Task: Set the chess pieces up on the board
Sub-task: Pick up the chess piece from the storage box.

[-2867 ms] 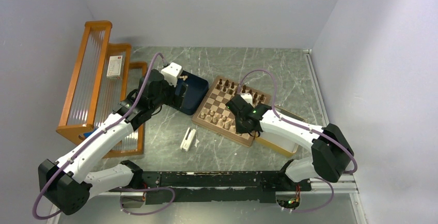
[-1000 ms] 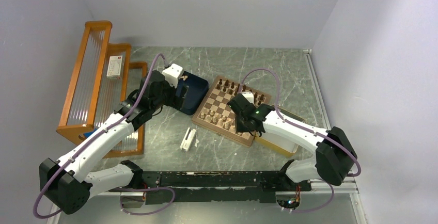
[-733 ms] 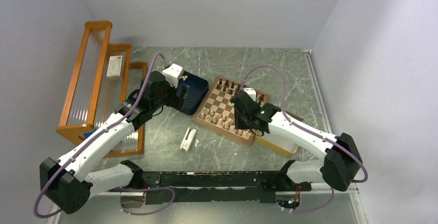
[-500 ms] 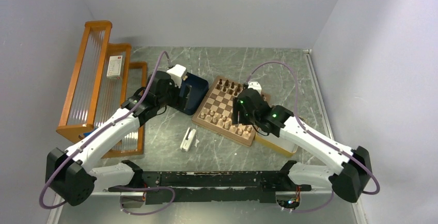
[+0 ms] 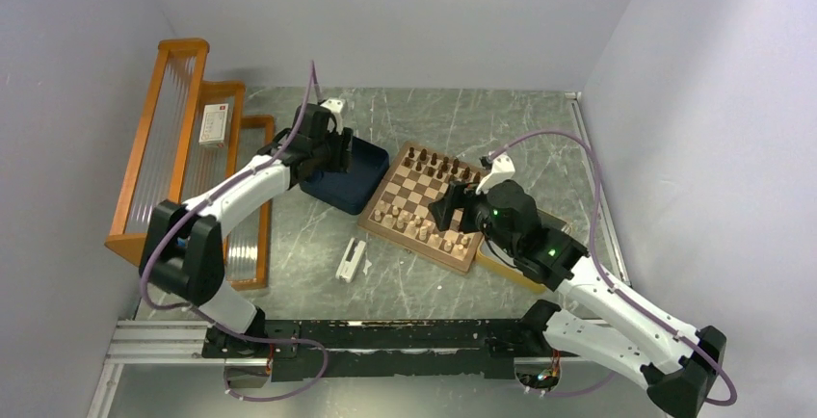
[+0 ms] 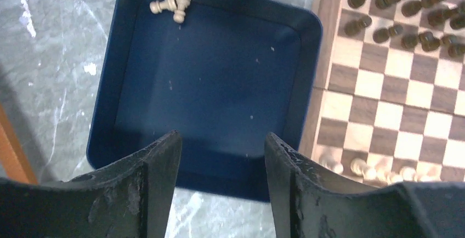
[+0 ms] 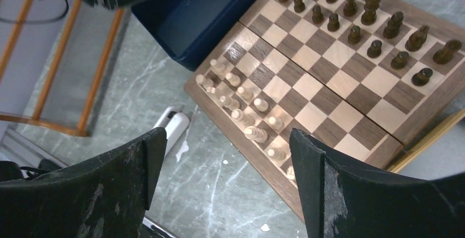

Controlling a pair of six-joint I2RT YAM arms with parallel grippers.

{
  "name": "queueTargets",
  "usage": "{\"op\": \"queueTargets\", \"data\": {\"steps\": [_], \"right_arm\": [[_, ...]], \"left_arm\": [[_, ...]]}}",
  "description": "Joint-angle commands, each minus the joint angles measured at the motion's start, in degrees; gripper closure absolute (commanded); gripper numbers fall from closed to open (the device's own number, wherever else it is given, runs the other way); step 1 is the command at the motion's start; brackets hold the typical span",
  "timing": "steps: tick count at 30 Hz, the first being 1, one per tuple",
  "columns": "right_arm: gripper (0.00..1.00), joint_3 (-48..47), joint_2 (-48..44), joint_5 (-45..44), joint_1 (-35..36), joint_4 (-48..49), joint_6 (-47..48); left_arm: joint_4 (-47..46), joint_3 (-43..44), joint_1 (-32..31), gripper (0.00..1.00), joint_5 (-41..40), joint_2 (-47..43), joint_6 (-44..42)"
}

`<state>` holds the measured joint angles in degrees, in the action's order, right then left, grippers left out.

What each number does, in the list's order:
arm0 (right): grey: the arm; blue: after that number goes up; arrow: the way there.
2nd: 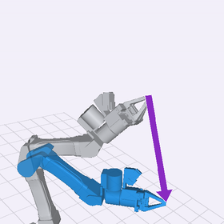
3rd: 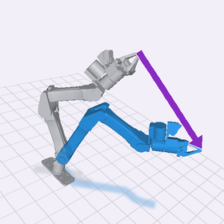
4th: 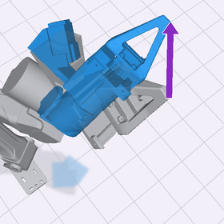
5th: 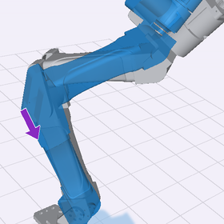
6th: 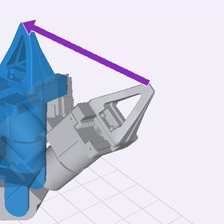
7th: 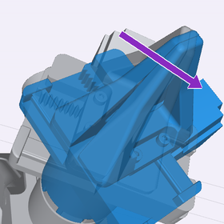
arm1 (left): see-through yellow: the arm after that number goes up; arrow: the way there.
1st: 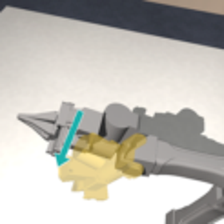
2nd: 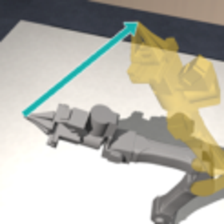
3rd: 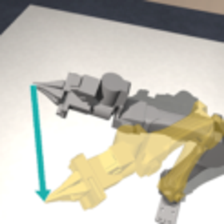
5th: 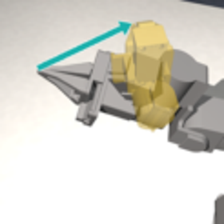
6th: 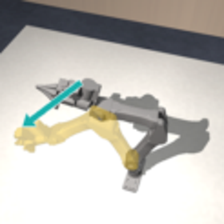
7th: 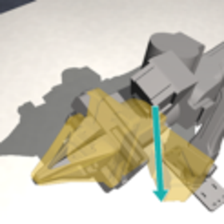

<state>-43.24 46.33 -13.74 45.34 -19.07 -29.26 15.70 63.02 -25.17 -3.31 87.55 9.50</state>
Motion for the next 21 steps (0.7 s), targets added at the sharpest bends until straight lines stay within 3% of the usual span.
{"op": "queueTargets", "data": {"steps": [1,11,21], "right_arm": [[0.13,2.0,-0.7,-0.7,-0.2,3.6,1.8],[0.13,2.4,-1.1,-1.1,-0.2,2.1,3.2],[0.13,0.5,-2.4,-2.1,-0.2,-0.9,4.4]], "left_arm": [[-6.2,4.7,0.7,0.40,3.4,4.9,2.5],[-12.2,10.7,3.4,0.64,-1.3,19.3,-1.7],[-19.2,10.5,5.1,0.69,0.6,25.0,-4.2]]}}
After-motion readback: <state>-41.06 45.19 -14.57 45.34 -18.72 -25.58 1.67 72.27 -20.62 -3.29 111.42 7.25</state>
